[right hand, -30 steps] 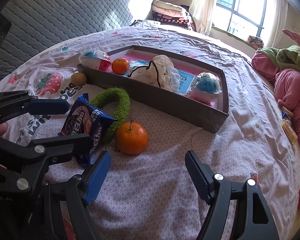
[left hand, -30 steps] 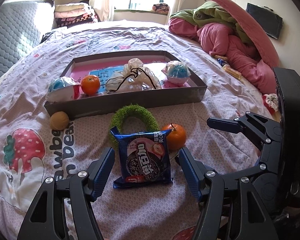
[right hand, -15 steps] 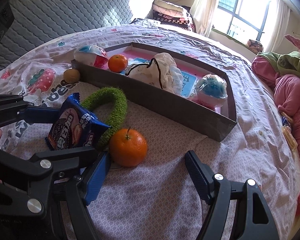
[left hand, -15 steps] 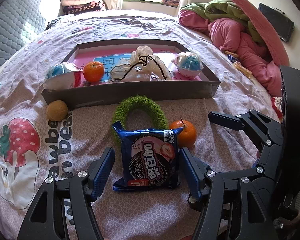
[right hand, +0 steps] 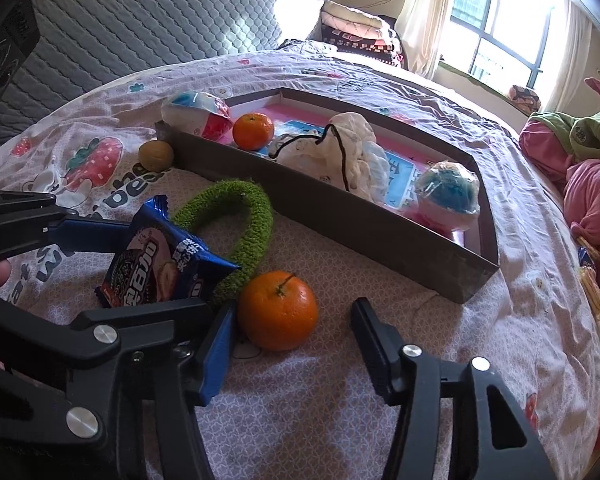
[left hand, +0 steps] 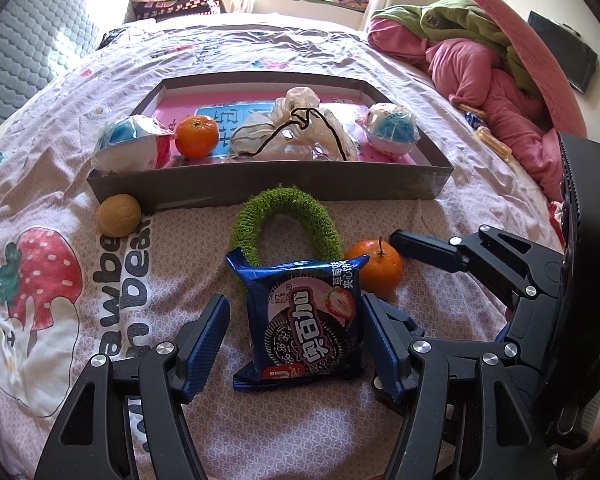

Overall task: Organize objects
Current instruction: 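Grasp the blue cookie packet with the left tool while the right tool approaches the orange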

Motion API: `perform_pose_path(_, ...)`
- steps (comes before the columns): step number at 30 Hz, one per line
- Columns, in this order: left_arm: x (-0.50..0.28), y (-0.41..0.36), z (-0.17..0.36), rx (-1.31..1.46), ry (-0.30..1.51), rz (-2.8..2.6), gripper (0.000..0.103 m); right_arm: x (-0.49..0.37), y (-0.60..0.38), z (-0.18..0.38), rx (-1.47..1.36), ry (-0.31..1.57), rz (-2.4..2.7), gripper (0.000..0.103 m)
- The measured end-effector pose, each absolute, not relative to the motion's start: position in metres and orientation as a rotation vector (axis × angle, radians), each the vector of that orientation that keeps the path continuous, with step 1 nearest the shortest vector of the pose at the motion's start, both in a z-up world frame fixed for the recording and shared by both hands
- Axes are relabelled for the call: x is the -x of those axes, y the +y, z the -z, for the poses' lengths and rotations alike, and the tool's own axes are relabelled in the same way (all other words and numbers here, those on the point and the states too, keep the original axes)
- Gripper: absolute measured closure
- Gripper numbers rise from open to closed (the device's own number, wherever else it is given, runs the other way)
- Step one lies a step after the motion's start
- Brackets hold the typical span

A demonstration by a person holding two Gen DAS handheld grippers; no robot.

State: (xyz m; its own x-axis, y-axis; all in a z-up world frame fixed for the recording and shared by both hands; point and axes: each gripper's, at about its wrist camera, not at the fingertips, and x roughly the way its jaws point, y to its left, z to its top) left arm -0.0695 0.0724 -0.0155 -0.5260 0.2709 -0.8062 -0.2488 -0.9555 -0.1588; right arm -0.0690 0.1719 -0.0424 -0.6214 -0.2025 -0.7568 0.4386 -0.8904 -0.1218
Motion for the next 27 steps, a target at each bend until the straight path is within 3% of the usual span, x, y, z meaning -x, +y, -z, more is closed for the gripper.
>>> perform_pose_path(5, 0.071, 0.071, 0.016, 1.345, -0.039, -2.499, 0.039, 0.068, 0.167, 0.043, -1.114, 0.423, 2.488, 0.065)
perform_pose_path(10, 0.071, 0.073, 0.016, 1.352, -0.051, -2.479, 0.048, 0.067, 0.167, 0.042, -1.116, 0.422, 2.489, 0.065)
perform_pose_path(27, 0.066, 0.066, -0.001, 1.288, -0.073, -2.503, 0.050, 0.067, 0.175, 0.036, -1.120, 0.373, 2.515, 0.065)
